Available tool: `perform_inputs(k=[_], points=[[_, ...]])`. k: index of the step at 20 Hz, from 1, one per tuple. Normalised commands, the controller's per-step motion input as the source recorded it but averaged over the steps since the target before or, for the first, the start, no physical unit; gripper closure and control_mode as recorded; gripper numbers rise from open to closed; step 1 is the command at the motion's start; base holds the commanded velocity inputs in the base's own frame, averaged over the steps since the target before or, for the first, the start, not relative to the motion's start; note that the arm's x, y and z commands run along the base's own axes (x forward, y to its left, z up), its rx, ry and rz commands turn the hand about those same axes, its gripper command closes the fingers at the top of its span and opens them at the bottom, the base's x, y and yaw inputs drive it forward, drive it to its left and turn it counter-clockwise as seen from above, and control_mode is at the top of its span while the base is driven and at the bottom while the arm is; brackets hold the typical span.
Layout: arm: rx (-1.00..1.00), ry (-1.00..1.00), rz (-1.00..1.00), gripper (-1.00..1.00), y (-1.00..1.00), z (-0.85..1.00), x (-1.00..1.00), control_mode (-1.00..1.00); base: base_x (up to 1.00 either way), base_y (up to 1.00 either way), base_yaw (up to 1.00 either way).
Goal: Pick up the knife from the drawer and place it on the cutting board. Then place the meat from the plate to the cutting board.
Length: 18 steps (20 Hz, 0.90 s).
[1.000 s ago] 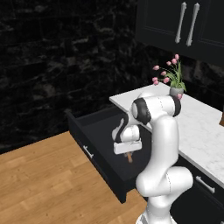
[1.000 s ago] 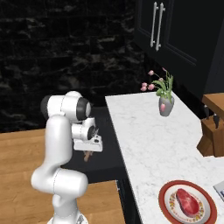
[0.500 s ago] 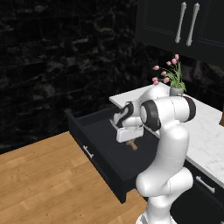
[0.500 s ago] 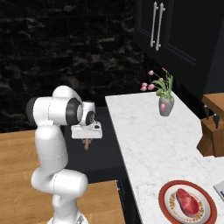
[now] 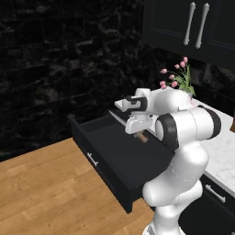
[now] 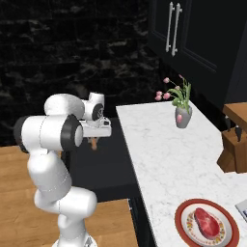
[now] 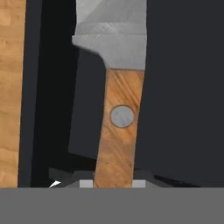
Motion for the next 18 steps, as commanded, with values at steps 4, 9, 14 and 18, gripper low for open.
perform_inputs(k=[4, 9, 14, 18], points=[[0.19, 0.00, 0.02, 1.00, 0.00, 1.00, -0.37, -1.00, 0.00, 0.00, 0.00], [0.05, -0.02, 0.00, 1.00, 0.00, 0.87, -0.80, -1.00, 0.00, 0.00, 0.00], [0.03, 0.00, 0.00, 1.00, -0.08, 0.38, -0.98, -1.00, 0.00, 0.00, 0.00], [0.08, -0.01, 0.00, 1.00, -0.18, 0.14, -1.00, -1.00, 0.00, 0.00, 0.00]])
